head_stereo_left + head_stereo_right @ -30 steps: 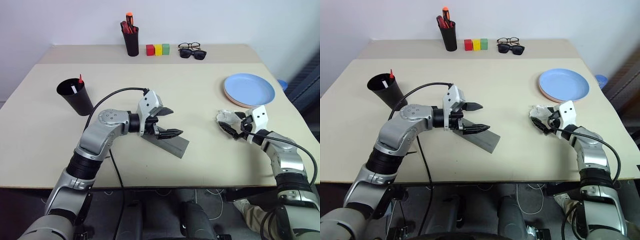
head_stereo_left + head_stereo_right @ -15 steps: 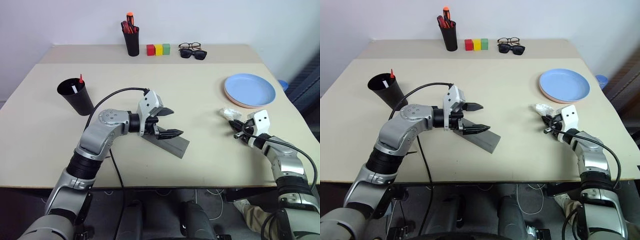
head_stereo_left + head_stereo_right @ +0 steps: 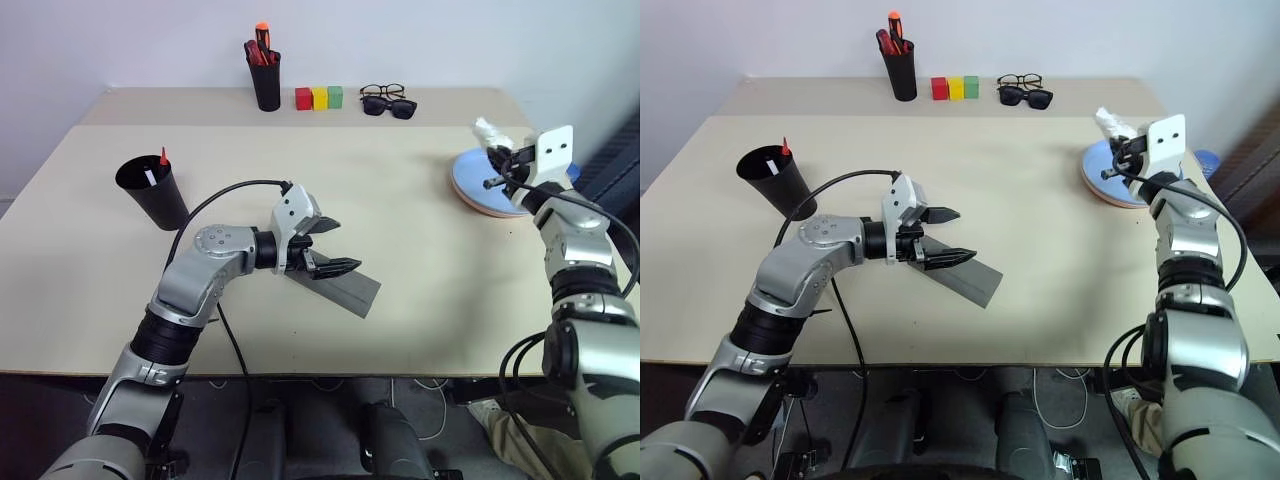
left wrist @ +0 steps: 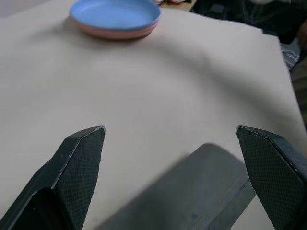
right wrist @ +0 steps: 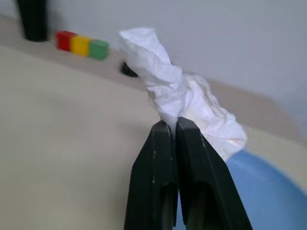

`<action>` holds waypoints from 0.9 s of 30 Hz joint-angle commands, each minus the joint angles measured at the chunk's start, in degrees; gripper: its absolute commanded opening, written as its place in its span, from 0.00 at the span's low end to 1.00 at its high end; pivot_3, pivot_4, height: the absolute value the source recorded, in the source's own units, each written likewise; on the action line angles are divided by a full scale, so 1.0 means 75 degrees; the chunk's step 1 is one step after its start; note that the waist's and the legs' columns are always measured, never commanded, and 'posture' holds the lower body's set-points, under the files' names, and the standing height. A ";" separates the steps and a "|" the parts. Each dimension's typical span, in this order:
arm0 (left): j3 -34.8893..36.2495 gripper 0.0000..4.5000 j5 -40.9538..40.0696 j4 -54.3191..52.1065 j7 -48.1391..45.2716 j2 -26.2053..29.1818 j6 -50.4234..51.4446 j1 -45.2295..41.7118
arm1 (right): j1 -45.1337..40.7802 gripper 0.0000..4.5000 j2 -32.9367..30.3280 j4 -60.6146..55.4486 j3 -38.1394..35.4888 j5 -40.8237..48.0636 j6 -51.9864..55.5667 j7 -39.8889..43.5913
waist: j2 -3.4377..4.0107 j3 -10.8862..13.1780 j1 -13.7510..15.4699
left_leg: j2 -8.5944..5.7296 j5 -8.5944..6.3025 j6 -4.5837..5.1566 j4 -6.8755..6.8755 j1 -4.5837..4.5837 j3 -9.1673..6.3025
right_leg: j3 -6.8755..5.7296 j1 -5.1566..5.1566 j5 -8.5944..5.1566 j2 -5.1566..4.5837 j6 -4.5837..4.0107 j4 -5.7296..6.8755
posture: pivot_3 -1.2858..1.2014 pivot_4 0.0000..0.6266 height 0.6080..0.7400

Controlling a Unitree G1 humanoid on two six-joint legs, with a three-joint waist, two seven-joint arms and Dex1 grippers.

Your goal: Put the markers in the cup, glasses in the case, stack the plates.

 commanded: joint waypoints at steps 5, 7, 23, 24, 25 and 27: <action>0.0512 1.00 -0.0096 -0.0843 0.0732 0.0019 0.0139 0.0352 | -0.0745 0.55 -0.0474 0.1451 0.0318 -0.0950 -0.0245 -0.0856 | 0.0001 0.0000 -0.0024 | 0.0000 0.0000 0.0000 0.0001 0.0001 0.0002 | 0.0006 -0.0001 0.0000 0.0000 -0.0001 0.0002 | 0.52 0.24 1.00; 0.0535 1.00 -0.0003 -0.0974 0.0880 0.0046 -0.0008 0.0513 | -0.0812 0.76 -0.0544 0.1499 0.0311 -0.1044 -0.0287 -0.0934 | 0.0001 0.0000 -0.0040 | -0.0001 0.0000 0.0000 0.0002 0.0002 0.0002 | 0.0008 -0.0001 0.0001 0.0000 -0.0001 0.0003 | 0.52 0.24 1.00; 0.1954 1.00 -0.0306 -0.1742 0.1795 -0.0208 -0.1594 0.2955 | 0.5057 0.76 -0.1188 -0.6540 -0.1203 0.2320 0.2536 0.3558 | 0.0016 -0.0004 0.0138 | 0.0000 -0.0004 0.0001 0.0007 0.0002 0.0009 | 0.0014 0.0002 -0.0002 -0.0003 0.0006 0.0004 | 0.52 0.24 1.00; 0.2113 1.00 -0.0243 -0.1836 0.1902 -0.0235 -0.1850 0.3209 | 0.5564 0.76 -0.1220 -0.6985 -0.1446 0.2446 0.2739 0.3483 | 0.0018 -0.0005 0.0152 | 0.0000 -0.0004 0.0001 0.0008 0.0000 0.0012 | 0.0017 -0.0002 -0.0002 -0.0007 0.0004 0.0006 | 0.52 0.24 1.00; 0.2241 1.00 -0.0218 -0.1916 0.1936 -0.0210 -0.2011 0.3444 | 0.5992 0.76 -0.1237 -0.7368 -0.1661 0.2535 0.2902 0.3384 | 0.0018 -0.0005 0.0140 | 0.0000 -0.0005 0.0000 0.0010 0.0005 0.0015 | 0.0018 0.0001 -0.0003 -0.0008 0.0003 0.0005 | 0.52 0.24 1.00; 0.2506 1.00 -0.0224 -0.2082 0.2046 -0.0199 -0.2261 0.3912 | 0.6715 0.76 -0.1218 -0.7949 -0.2080 0.2683 0.3131 0.3216 | 0.0023 -0.0008 0.0112 | 0.0005 -0.0006 -0.0002 0.0021 0.0010 0.0029 | 0.0025 -0.0002 0.0003 -0.0009 -0.0009 0.0004 | 0.52 0.24 1.00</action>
